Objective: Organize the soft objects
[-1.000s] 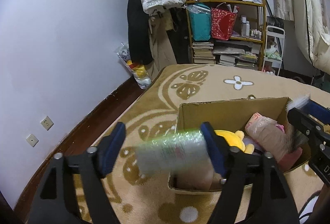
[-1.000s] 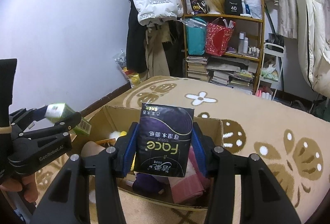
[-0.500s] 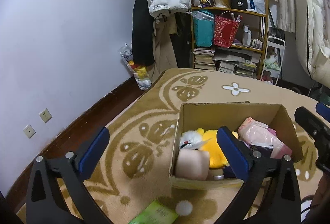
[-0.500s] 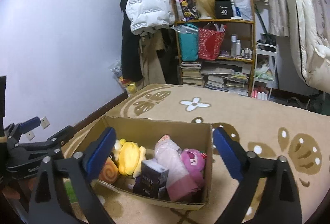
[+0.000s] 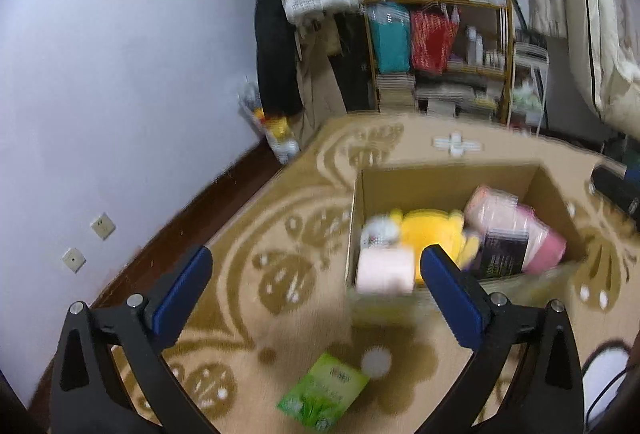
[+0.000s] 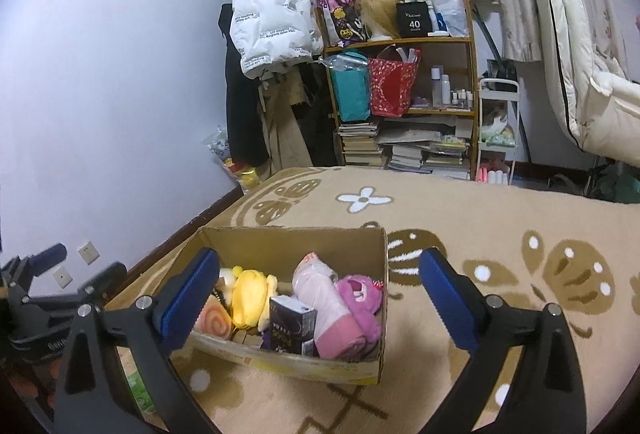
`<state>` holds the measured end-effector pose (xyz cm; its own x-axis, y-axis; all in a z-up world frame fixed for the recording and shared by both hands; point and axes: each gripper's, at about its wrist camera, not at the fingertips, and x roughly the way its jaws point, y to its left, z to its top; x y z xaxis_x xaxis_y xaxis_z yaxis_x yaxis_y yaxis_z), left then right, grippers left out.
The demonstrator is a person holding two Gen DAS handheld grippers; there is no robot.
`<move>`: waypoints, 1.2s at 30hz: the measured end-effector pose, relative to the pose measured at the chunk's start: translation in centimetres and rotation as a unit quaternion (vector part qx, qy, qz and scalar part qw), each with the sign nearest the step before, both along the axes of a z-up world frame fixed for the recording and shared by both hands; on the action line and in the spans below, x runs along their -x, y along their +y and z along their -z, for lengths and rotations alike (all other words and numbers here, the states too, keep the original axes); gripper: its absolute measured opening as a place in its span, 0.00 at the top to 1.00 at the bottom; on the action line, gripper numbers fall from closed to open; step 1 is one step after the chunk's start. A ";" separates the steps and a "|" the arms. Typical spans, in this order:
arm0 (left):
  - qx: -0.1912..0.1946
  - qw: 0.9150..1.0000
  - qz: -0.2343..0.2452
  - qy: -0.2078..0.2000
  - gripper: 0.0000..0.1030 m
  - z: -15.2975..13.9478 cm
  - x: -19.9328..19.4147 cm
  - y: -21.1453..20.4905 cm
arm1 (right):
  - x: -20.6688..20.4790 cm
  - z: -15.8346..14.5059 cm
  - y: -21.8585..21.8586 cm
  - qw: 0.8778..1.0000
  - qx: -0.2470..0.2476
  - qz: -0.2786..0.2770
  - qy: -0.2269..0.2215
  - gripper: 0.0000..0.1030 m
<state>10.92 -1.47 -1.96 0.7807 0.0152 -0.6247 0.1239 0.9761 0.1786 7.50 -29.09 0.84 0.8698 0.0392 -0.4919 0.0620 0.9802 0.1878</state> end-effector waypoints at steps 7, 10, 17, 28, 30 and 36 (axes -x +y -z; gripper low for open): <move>-0.053 0.994 -0.004 0.099 0.00 4.4 -0.7 0.4 | 0.4 0.8 0.3 1.000 0.002 -0.007 0.017 0.00; -0.054 0.988 0.001 0.147 0.00 6.5 -1.1 0.9 | 0.3 1.1 0.2 1.000 0.005 -0.008 0.024 0.00; -0.033 0.969 -0.001 0.243 0.01 10.8 -1.8 1.7 | 0.1 1.5 0.1 1.000 0.002 -0.006 0.031 0.00; -0.116 0.960 -0.001 0.254 0.33 13.1 -1.8 0.8 | 0.0 1.8 0.0 0.999 -0.001 -0.006 0.033 0.00; -0.123 0.955 0.000 0.271 0.47 13.8 -1.9 0.8 | 0.0 1.7 -0.1 0.999 -0.002 -0.007 0.033 0.00; -0.101 0.965 -0.019 0.243 0.48 11.6 -1.9 1.7 | 0.0 2.0 -0.3 0.999 -0.004 -0.005 0.034 0.00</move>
